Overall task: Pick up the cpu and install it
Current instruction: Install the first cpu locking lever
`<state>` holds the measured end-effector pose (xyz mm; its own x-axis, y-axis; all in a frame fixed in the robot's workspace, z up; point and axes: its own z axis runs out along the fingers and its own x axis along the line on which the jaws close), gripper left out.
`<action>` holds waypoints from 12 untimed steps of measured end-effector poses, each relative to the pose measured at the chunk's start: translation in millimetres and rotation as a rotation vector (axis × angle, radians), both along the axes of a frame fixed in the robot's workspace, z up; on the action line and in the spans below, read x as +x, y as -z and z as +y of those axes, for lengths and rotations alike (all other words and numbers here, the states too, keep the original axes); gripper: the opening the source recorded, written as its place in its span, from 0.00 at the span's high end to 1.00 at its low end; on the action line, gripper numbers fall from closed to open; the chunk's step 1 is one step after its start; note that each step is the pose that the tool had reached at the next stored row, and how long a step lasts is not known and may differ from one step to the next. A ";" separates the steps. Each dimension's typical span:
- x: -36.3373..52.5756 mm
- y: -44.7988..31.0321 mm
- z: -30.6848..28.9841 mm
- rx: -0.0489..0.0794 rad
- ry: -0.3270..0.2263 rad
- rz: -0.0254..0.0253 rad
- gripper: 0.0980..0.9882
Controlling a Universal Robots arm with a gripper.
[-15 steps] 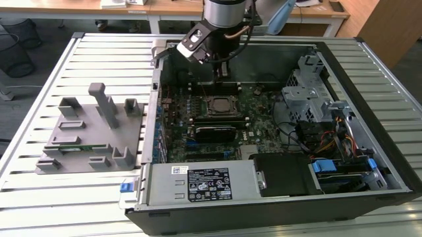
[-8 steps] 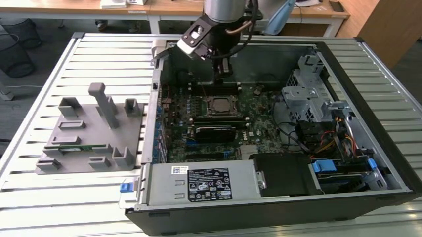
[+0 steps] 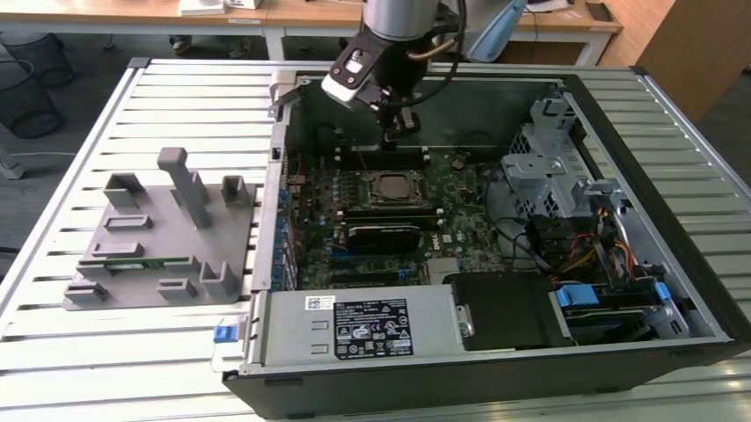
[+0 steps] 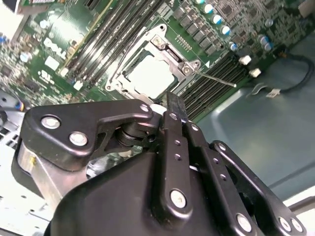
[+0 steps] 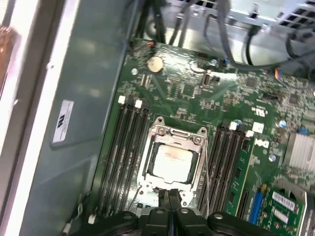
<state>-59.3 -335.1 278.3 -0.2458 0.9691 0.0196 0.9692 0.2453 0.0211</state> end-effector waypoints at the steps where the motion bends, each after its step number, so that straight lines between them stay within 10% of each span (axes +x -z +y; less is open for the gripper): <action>1: 0.0 0.0 0.0 0.000 -0.018 0.0000 0.99; 12: 0.0 0.8 0.0 0.000 -0.218 0.0000 0.99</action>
<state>-59.3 -335.1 277.5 -0.4498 0.8929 0.0196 0.8931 0.4494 0.0211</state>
